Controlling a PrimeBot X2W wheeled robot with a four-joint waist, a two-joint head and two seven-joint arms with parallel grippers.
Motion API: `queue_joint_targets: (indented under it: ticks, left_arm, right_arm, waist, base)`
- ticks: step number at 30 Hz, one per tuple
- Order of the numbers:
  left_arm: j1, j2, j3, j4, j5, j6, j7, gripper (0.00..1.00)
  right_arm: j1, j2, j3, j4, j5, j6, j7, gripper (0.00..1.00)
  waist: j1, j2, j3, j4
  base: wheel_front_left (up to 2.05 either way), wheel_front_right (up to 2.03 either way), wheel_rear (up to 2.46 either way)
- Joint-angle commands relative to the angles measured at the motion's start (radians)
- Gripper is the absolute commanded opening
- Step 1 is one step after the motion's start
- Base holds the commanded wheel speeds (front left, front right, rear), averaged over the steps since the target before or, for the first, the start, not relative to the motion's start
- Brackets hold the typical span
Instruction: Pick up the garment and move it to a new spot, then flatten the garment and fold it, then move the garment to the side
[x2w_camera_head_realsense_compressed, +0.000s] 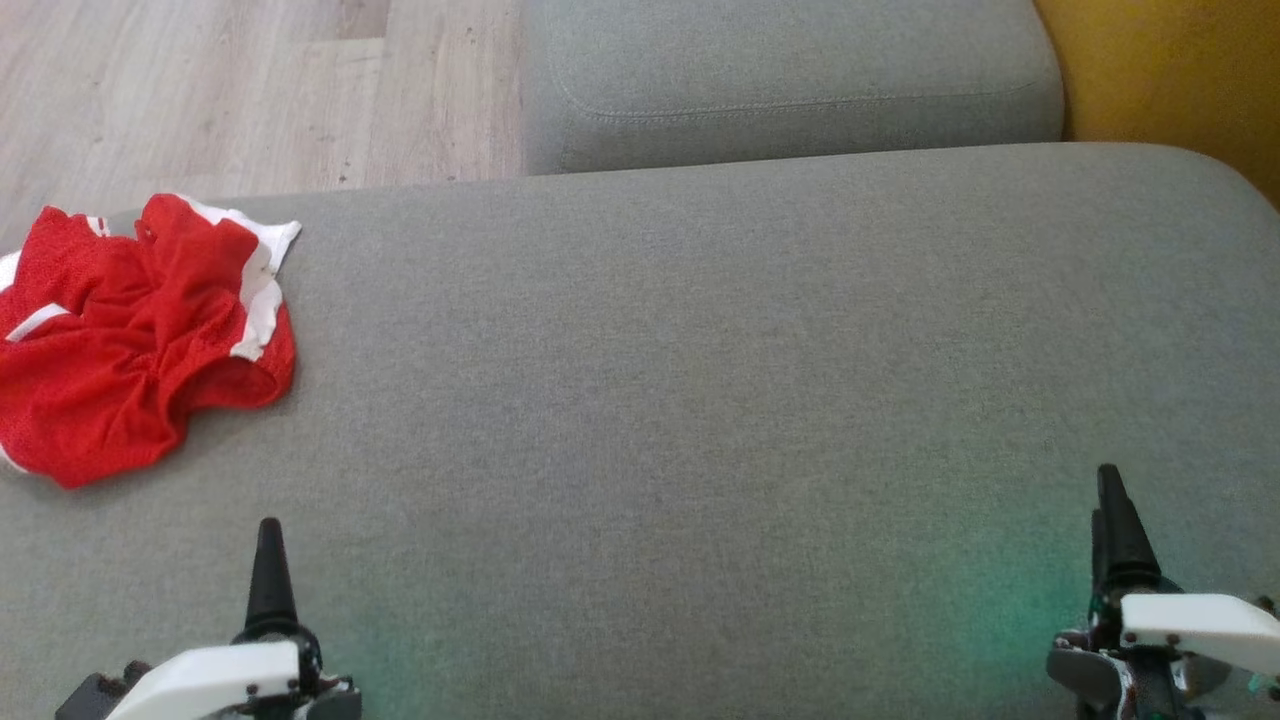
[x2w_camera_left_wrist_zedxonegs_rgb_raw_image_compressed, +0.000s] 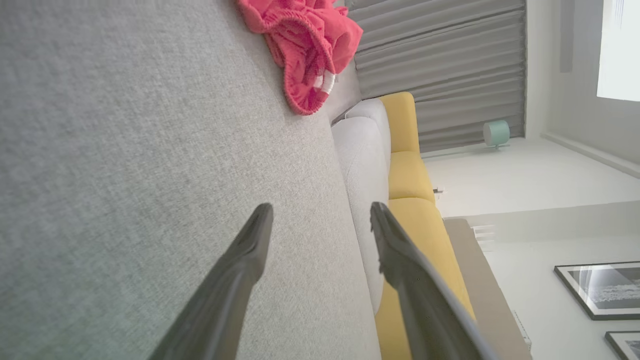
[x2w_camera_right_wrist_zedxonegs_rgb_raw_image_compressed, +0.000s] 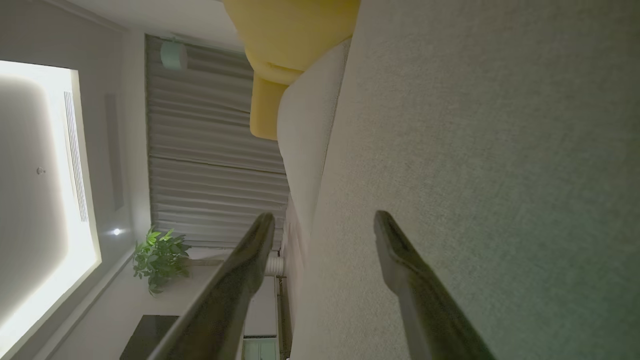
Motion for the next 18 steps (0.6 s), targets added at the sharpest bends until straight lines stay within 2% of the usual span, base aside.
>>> queue_joint_targets:
  ticks: [1, 18]
  left_arm:
    - [-0.022, 0.005, -0.005, -0.046, 0.037, 0.004, -0.01, 1.0]
    - [-0.003, 0.006, -0.053, -0.084, 0.318, 0.016, -0.06, 1.0]
  right_arm:
    - [-0.022, -0.003, 0.014, -0.046, -0.038, 0.002, -0.012, 1.0]
    - [-0.004, -0.005, 0.06, -0.099, -0.304, 0.003, -0.062, 1.0]
  waist:
    - [-0.0001, 0.0, -0.001, 0.001]
    - [-0.0001, 0.0, -0.01, 0.005]
  base:
    - [0.0, 0.0, 0.0]
    - [0.0, 0.0, 0.0]
